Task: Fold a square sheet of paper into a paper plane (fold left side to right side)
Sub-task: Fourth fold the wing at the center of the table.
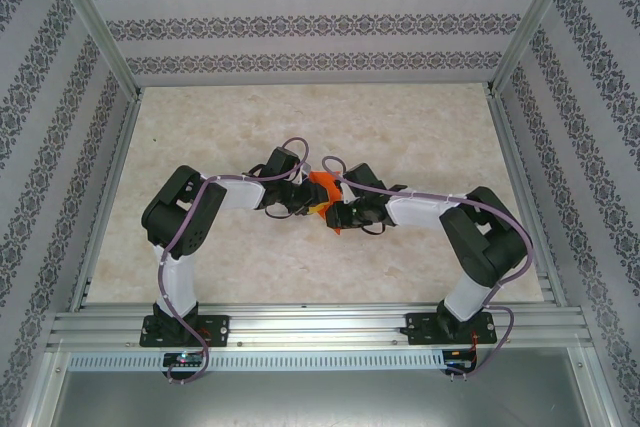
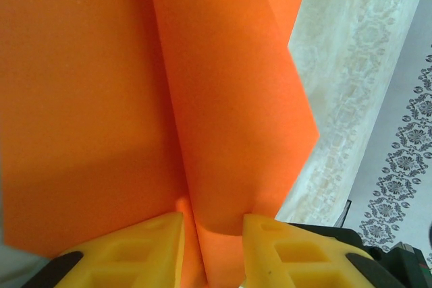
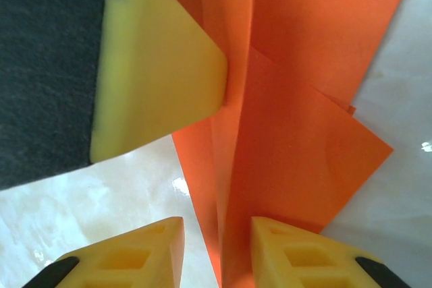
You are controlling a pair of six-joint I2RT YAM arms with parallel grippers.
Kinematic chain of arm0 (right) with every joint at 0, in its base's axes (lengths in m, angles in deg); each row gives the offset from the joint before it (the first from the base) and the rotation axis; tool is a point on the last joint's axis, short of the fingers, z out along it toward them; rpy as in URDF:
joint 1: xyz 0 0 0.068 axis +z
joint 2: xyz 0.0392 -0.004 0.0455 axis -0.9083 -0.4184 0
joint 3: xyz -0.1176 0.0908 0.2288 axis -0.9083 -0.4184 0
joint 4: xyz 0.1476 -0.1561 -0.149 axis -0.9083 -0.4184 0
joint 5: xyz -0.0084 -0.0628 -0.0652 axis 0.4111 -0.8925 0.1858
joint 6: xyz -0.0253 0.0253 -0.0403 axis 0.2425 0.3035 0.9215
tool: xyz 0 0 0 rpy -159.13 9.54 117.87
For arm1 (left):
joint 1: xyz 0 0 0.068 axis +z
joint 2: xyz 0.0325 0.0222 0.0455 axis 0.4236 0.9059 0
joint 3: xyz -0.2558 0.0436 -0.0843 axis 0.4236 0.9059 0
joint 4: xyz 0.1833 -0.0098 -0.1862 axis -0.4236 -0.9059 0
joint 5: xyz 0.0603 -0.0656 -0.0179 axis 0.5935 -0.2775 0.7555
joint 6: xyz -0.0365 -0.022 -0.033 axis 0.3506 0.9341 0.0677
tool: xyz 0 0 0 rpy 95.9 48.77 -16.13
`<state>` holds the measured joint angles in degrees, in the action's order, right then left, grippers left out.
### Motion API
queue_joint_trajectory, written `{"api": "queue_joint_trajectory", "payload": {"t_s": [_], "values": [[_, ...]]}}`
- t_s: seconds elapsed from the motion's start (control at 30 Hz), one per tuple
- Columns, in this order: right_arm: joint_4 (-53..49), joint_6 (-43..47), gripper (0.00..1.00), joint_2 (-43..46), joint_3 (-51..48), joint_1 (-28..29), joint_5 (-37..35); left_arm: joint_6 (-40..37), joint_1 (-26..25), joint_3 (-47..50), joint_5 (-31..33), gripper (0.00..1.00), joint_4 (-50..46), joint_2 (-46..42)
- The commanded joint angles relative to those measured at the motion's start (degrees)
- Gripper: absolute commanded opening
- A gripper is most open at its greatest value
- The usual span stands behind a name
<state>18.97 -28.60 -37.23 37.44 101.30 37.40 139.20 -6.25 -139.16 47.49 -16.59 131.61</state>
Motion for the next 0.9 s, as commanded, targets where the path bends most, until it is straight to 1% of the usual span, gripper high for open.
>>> {"api": "queue_joint_trajectory", "payload": {"t_s": [0.0, 0.07, 0.2, 0.33, 0.4, 0.53, 0.87], "values": [[-0.62, 1.32, 0.31, -1.15, 1.65, 0.67, -2.10, -0.96, -0.60, -0.83, 1.47, 0.30, -1.15, 0.11], [-0.46, 1.22, 0.28, -1.60, 1.78, 0.75, -2.05, -0.88, -0.59, -0.85, 1.43, 0.30, -0.97, -0.05], [-0.26, 1.20, 0.18, -2.00, 2.15, 0.78, -1.81, -0.77, -0.60, -0.66, 1.32, 0.30, -0.58, -0.36], [0.66, 1.26, 0.10, -1.72, 1.94, 0.72, -1.21, -0.87, -0.60, -0.31, 1.46, 0.30, -0.64, -0.67], [1.12, 1.31, 0.08, -1.52, 1.68, 0.58, -0.89, -0.83, -0.59, -0.04, 1.51, 0.30, -0.65, -0.69], [1.71, 1.46, 0.05, -1.47, 1.31, 0.15, -0.17, -0.98, -0.60, 0.48, 1.86, 0.30, -0.52, -0.58], [5.11, 0.09, 0.05, -1.35, -0.61, -1.78, 3.51, -0.95, -0.64, 0.49, 1.95, 0.30, -0.52, 0.39]]}}
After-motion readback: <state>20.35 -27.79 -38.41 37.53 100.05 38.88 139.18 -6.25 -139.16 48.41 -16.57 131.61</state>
